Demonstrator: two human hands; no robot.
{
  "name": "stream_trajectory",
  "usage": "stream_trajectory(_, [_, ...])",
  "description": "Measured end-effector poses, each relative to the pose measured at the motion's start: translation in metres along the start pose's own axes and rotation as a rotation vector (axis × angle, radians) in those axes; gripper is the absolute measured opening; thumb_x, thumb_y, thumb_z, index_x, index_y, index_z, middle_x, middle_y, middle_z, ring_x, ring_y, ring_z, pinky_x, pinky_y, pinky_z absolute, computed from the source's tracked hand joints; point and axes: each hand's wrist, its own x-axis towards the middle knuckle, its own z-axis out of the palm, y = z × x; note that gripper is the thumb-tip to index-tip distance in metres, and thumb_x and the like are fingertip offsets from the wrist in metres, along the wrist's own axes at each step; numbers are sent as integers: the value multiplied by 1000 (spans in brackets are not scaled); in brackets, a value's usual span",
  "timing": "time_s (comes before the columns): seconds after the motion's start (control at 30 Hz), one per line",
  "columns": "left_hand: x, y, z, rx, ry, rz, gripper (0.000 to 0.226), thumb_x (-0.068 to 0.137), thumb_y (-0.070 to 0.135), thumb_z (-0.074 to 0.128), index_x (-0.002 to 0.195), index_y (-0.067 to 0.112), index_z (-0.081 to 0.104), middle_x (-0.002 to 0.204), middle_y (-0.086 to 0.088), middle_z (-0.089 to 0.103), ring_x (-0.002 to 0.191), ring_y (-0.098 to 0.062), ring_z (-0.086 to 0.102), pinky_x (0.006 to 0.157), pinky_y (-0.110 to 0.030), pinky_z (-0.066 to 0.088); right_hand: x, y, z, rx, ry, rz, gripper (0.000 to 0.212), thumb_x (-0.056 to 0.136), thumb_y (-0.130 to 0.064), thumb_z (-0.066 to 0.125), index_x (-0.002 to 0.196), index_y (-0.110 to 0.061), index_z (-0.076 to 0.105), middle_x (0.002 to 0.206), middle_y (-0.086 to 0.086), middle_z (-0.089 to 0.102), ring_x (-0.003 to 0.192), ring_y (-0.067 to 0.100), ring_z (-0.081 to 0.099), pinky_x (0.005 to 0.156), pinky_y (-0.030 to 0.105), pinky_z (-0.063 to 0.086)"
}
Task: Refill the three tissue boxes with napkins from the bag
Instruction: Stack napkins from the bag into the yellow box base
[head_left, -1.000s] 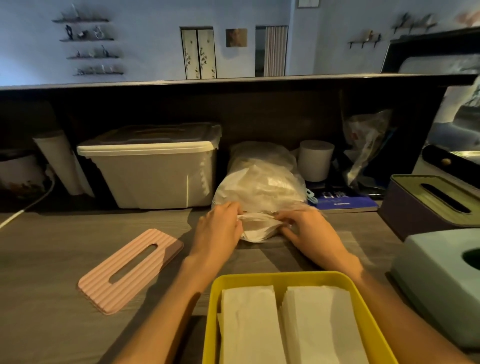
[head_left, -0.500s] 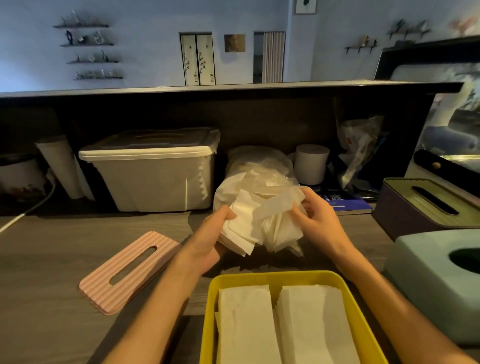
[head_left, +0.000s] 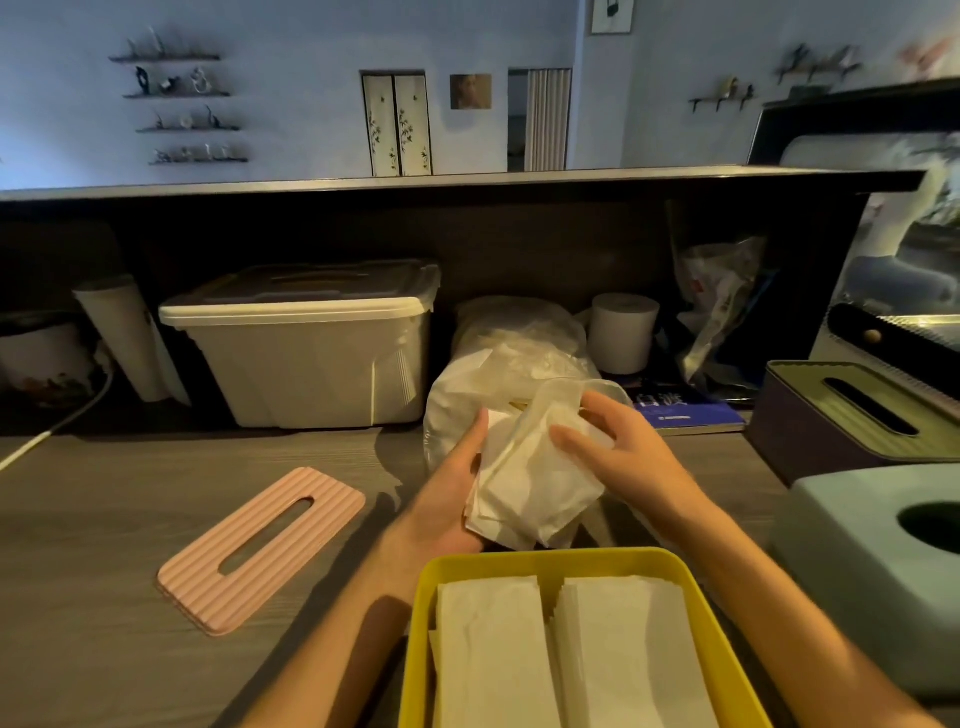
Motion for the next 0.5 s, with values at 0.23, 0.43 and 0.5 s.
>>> stream_trajectory(0.23, [-2, -2, 12, 107, -40, 9, 59, 93, 70, 36, 100, 24, 73, 94, -11, 78, 78, -24, 77, 65, -34, 62, 0, 12, 12, -46, 121, 38, 33, 91, -49, 69, 117, -29, 65, 111, -10, 68, 102, 9, 66, 78, 27, 61])
stream_trajectory(0.43, [-1, -6, 9, 145, 16, -14, 62, 90, 72, 46, 123, 26, 71, 127, -11, 70, 113, -29, 69, 90, -42, 55, 2, 14, 15, 31, 245, -76, 20, 97, -36, 66, 116, -32, 73, 107, -19, 73, 102, 3, 68, 78, 17, 57])
stream_trajectory(0.5, [1, -9, 8, 137, 53, -12, 57, 89, 70, 51, 122, 26, 69, 120, -12, 73, 106, -29, 72, 94, -45, 53, 1, 9, 12, 25, 257, -137, 19, 98, -32, 65, 115, -33, 73, 109, -20, 73, 104, 0, 68, 82, 19, 57])
